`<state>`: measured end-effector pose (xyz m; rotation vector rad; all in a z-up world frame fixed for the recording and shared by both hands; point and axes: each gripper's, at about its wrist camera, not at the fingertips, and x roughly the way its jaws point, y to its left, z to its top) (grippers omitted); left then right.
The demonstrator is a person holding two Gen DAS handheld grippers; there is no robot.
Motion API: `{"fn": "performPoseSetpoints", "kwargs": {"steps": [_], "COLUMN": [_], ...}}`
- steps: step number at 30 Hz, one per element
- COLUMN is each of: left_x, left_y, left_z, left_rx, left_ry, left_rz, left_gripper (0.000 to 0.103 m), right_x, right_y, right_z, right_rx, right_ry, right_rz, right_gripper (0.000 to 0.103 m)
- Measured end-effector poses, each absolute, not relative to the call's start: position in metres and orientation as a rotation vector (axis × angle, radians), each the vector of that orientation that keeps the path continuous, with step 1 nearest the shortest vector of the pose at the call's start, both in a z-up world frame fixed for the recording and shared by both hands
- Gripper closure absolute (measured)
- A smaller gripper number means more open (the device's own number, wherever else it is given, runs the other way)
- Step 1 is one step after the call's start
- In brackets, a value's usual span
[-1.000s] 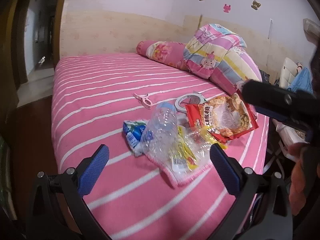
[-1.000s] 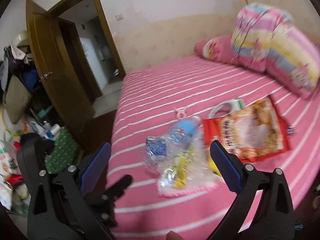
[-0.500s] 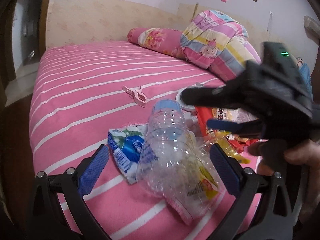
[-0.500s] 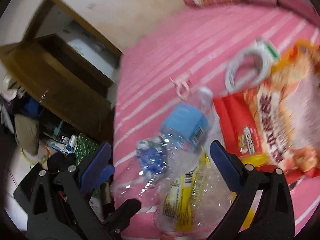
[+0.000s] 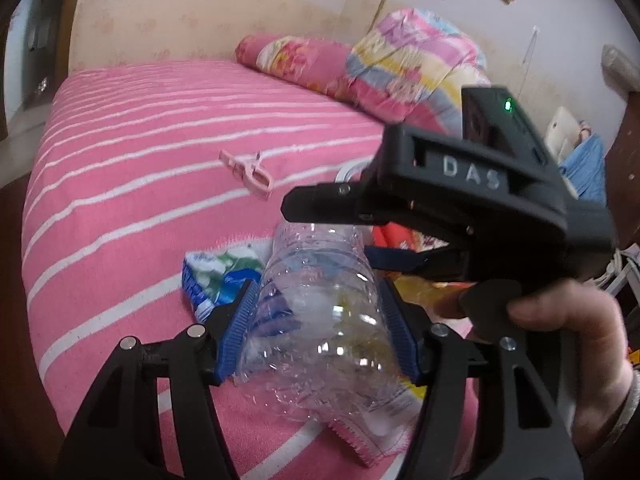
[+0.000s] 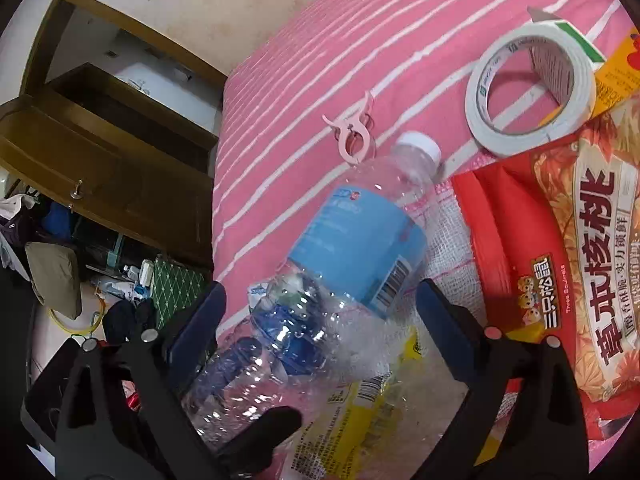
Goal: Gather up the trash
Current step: 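Grasp the clear water bottle with the left tool while the right tool also closes on it, then lift the water bottle with both tools and carry it over the trash bin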
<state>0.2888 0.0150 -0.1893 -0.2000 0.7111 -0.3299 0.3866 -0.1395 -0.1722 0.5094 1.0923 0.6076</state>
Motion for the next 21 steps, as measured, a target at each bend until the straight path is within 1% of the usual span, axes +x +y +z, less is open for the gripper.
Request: {"fn": "performPoseSetpoints", "kwargs": {"steps": [1, 2, 5, 9, 13, 17, 19, 21], "left_x": [0.285, 0.283, 0.278, 0.267, 0.260, 0.255, 0.254, 0.255], "left_y": [0.016, 0.018, 0.020, 0.019, 0.023, 0.020, 0.019, 0.019], "left_z": [-0.186, -0.184, -0.179, -0.174, -0.165, -0.161, -0.161, -0.161], "left_rx": [-0.200, -0.200, -0.206, -0.176, -0.183, -0.178, -0.166, -0.168], "left_ry": [0.689, 0.675, 0.645, 0.604, 0.557, 0.534, 0.529, 0.526], "left_rz": [-0.326, -0.322, -0.314, -0.298, -0.295, -0.312, -0.317, -0.315], "left_gripper": [0.044, 0.044, 0.044, 0.044, 0.044, 0.044, 0.044, 0.044], "right_x": [0.386, 0.386, 0.385, 0.384, 0.383, 0.382, 0.381, 0.382], "right_y": [-0.139, -0.138, -0.142, -0.148, -0.153, -0.157, -0.162, -0.164], "right_z": [-0.171, -0.170, -0.167, -0.170, -0.172, -0.174, -0.176, -0.177], "right_rx": [0.516, 0.514, 0.547, 0.624, 0.705, 0.717, 0.734, 0.747], "right_ry": [1.083, 1.078, 1.055, 1.066, 1.072, 1.086, 1.084, 1.080], "right_rz": [0.618, 0.622, 0.646, 0.683, 0.715, 0.705, 0.705, 0.712], "right_gripper": [0.015, 0.021, 0.026, 0.026, 0.022, 0.018, 0.018, 0.023]}}
